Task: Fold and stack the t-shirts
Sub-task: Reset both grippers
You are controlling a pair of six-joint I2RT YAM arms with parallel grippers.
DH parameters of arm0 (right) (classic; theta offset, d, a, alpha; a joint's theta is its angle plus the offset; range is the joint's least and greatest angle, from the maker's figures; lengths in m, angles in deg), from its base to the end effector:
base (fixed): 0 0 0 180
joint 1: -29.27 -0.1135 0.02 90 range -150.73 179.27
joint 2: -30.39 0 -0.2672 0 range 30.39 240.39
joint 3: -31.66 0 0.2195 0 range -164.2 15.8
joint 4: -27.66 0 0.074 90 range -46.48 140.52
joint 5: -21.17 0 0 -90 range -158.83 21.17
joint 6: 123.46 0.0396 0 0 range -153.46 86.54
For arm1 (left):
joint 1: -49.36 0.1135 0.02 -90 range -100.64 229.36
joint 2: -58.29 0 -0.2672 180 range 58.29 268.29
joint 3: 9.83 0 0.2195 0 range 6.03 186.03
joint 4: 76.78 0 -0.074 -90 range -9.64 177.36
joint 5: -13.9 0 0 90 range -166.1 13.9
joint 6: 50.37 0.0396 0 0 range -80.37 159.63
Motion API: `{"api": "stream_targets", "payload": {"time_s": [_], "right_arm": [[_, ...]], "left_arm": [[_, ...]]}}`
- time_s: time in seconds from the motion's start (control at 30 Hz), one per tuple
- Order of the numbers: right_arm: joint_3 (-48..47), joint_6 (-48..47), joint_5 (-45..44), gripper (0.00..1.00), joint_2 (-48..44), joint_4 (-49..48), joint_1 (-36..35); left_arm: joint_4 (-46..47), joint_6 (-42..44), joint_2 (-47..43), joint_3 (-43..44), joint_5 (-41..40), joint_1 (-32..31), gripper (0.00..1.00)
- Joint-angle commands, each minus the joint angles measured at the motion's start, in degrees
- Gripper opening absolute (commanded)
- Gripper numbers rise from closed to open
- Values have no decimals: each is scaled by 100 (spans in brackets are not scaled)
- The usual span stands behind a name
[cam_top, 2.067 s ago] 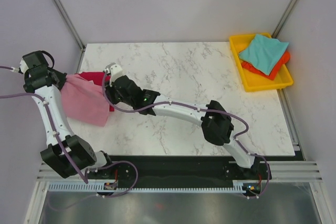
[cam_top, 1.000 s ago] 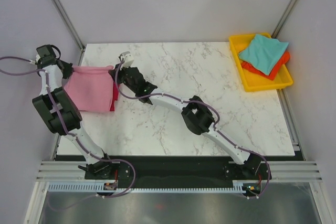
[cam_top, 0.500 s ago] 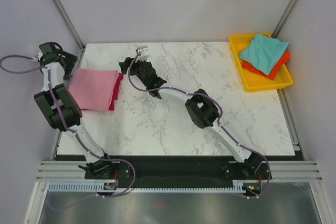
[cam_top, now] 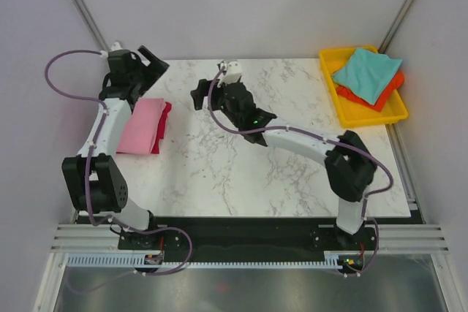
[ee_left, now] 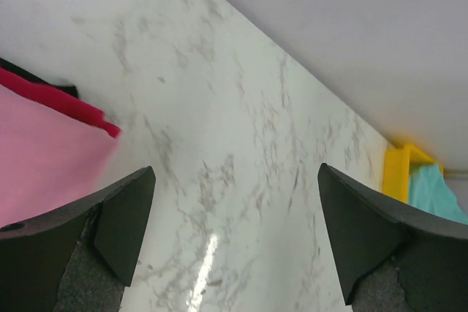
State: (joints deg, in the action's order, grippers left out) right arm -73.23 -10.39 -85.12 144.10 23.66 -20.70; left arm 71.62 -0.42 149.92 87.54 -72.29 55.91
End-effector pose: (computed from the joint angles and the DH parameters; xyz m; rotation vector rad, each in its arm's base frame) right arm 0.3018 0.3420 0.3151 -0.1768 1.6946 0.7298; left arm 0.3462 0.0371 0.3530 -0.7710 1.8980 -0.4351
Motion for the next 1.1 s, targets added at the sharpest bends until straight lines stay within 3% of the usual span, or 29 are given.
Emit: {"api": "stream_targets", "payload": {"time_s": [0.0,0.13,0.23,0.3,0.47,0.63,0.8,0.93,1.07], "right_arm": [[1105,-154,-664,98,-1393,604,172],[2388,-13,-534,98,-2869,1106,488],[3303,-74,-419,98,-4194,1300,734],[3839,-66,-593,98,-4540,1440,857],[4726,400,-401,98,-4893,1188,1016],[5369,593,-893,98,-5051,993,1016],[5668,365,-1077,98,-5499,774,1025],[5932,382,-1507,98,-5825,615,1016],[5915,444,-1526,98,-5816,623,1016]], "left_arm": [[466,-476,-487,-811,523,-574,100],[520,-723,-1084,-1435,1373,-1347,100],[590,-740,-1480,-2040,1526,-1910,100],[1089,-854,-1929,-2472,1526,-2278,99],[2125,-812,-2264,-3413,1069,-2929,98],[2848,-293,-2080,-3993,859,-3343,97],[3463,-416,-2071,-4442,1209,-3441,100],[3290,-337,-2071,-4338,763,-3441,100],[2955,-450,-1922,-4161,875,-3432,99]]}}
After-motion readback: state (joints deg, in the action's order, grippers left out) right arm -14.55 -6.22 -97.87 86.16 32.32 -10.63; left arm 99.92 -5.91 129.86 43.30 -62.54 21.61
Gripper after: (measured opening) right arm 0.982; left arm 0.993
